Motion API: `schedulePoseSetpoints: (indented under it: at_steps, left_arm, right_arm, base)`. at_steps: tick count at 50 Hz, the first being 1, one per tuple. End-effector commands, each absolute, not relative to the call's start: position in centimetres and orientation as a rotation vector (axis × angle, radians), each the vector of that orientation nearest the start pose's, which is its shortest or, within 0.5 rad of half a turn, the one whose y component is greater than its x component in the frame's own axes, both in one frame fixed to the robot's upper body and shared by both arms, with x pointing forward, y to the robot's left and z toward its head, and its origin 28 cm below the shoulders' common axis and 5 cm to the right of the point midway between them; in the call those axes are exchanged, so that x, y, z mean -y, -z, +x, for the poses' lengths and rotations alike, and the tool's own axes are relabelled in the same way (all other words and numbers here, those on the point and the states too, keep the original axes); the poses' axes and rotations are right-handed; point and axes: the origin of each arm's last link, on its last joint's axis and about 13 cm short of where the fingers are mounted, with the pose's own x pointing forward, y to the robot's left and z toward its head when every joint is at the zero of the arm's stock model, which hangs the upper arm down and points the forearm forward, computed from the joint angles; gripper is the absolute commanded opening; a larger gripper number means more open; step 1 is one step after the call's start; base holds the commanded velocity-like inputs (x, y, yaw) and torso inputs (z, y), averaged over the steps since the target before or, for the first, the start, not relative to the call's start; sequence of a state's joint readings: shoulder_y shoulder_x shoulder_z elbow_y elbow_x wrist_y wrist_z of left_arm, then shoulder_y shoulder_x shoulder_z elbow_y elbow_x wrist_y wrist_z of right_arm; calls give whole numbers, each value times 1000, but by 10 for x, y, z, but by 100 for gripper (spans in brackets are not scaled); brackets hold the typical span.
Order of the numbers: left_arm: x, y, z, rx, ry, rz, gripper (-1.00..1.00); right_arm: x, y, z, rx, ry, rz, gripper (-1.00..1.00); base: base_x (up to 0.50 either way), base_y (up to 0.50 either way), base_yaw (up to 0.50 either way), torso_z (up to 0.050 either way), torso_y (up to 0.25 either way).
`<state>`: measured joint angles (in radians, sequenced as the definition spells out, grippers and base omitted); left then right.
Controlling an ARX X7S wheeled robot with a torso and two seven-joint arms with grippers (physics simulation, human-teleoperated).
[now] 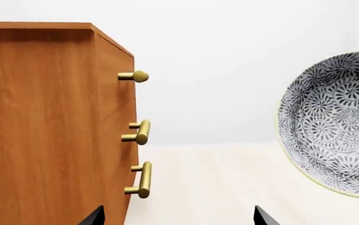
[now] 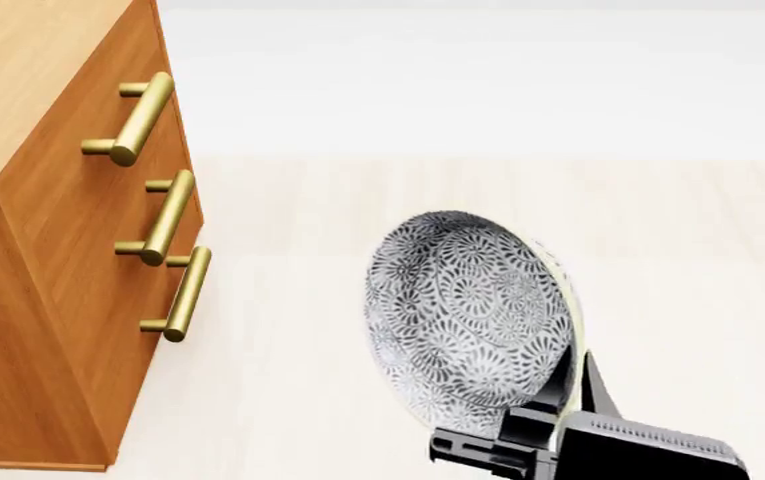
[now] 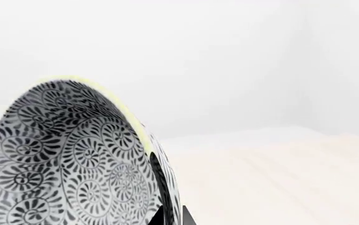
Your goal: Put the bowl on top of the cabinet.
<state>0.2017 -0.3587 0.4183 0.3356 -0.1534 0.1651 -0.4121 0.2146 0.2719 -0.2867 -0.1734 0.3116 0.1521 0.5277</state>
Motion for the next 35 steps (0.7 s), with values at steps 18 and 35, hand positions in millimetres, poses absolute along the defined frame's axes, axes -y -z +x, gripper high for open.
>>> schedulePoseSetpoints:
  at_steps: [18,35]
  left_arm:
    - [-188,-45,143,184,124,23,100]
    - [-186,-44,144,177,151,55,100]
  right_arm:
    - [93,-98,285,151,-206,13,-100]
    - [98,-96,297,161,-269,23,-100]
  base:
    - [0,0,0,0,1]
    - [0,0,0,0,1]
